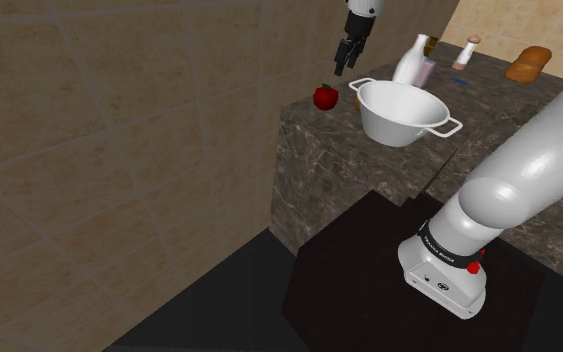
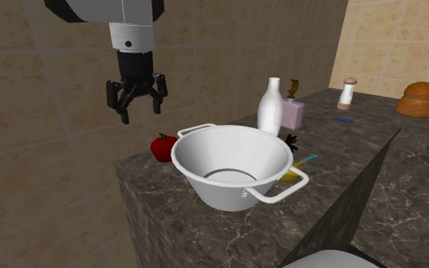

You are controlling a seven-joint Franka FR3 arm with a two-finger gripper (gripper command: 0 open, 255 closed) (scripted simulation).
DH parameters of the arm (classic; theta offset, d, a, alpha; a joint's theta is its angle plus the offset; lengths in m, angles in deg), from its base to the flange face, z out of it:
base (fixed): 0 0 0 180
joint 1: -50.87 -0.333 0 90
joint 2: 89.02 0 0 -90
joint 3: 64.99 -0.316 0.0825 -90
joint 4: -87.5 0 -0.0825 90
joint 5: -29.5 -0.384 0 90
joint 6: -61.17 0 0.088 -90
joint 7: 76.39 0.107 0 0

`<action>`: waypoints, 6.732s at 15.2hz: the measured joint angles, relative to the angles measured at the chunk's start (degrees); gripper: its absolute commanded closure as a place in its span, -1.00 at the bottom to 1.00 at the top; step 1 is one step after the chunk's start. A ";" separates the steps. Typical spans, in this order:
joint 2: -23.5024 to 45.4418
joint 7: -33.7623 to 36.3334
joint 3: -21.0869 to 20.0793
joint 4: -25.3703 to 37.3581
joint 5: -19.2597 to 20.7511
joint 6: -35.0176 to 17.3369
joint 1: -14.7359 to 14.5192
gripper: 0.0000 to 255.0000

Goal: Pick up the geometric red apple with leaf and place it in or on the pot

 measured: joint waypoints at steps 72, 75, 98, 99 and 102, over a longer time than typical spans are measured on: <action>30.74 -11.21 2.83 47.88 -7.21 21.08 7.88 1.00; 31.26 -11.16 2.85 50.83 -7.31 23.51 8.20 1.00; -3.21 -20.95 8.45 15.81 2.12 21.95 11.86 1.00; -5.17 -21.52 8.76 13.84 2.85 21.84 12.28 1.00; -8.76 -23.10 9.65 10.86 4.31 22.19 13.35 1.00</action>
